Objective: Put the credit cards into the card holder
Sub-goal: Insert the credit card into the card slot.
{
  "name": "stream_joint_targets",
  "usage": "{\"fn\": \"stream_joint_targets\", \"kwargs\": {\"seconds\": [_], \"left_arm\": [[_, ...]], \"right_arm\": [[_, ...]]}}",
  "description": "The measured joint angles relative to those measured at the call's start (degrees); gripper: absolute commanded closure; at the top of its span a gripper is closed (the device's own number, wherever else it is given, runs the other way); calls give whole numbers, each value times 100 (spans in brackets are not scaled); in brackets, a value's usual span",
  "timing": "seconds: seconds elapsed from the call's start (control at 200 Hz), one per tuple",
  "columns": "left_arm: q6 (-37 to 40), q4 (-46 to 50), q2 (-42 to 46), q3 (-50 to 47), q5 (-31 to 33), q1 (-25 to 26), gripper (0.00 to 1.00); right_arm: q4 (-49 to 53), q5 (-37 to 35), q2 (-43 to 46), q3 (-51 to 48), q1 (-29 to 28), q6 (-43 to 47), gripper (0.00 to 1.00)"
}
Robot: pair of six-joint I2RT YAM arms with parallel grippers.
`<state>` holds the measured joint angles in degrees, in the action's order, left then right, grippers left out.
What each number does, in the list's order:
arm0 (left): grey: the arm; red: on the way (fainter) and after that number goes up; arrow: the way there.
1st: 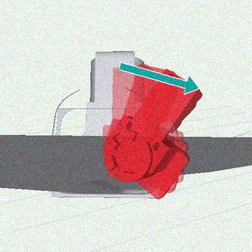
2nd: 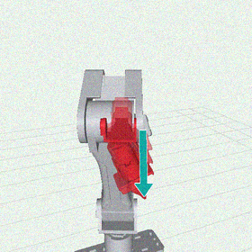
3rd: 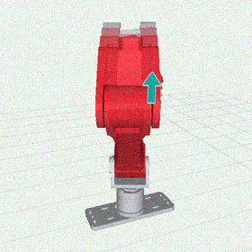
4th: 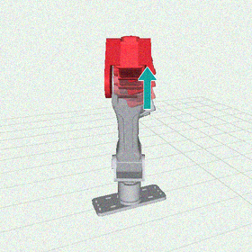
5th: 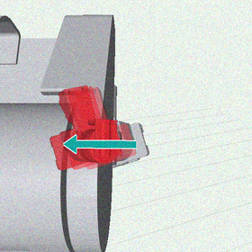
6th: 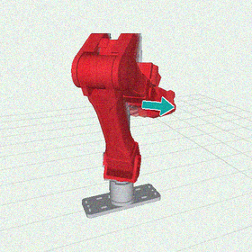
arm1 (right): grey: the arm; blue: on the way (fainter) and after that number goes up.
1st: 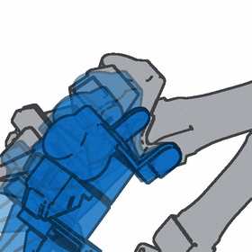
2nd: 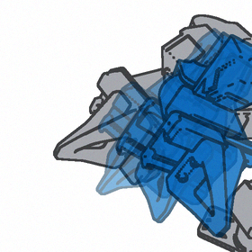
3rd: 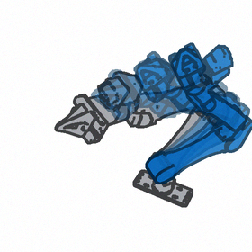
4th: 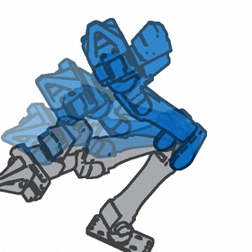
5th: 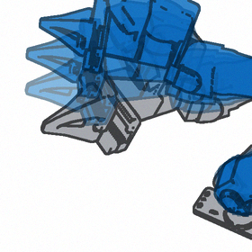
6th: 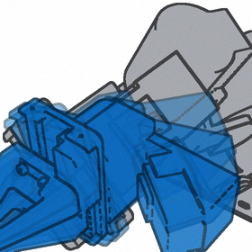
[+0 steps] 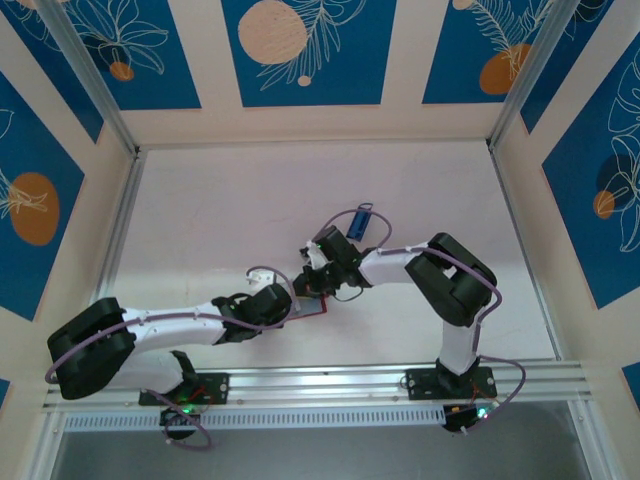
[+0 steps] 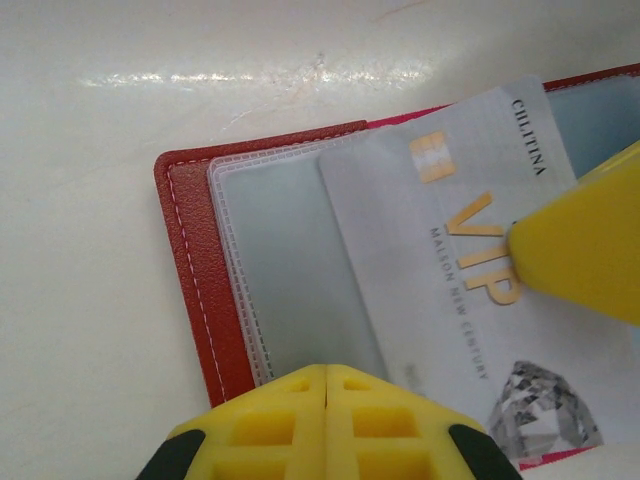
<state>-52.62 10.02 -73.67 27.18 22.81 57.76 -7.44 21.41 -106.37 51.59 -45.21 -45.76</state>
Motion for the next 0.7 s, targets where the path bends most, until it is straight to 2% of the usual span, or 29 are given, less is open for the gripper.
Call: {"fn": "stream_joint_targets", "kwargs": {"seconds": [0.15,0.355,0.455,0.61,0.7], "left_arm": [[2,9,0,-2,15,0,98],[0,48,22,-4,35,0,99],[-11,90,120,-50,37,-2,98],[-39,271,498,-221,35,-2,96],[13,282,697,-262,7,-2,95]], "right_arm": [[-271,-177,0,-72,-210,-238,100],[-181,-420,2,-72,-293,-330,75],[122,-498,142,-50,-293,-221,70],[1016,-664,402,33,-247,98,68],[1427,-730,525,116,-170,264,74]]}}
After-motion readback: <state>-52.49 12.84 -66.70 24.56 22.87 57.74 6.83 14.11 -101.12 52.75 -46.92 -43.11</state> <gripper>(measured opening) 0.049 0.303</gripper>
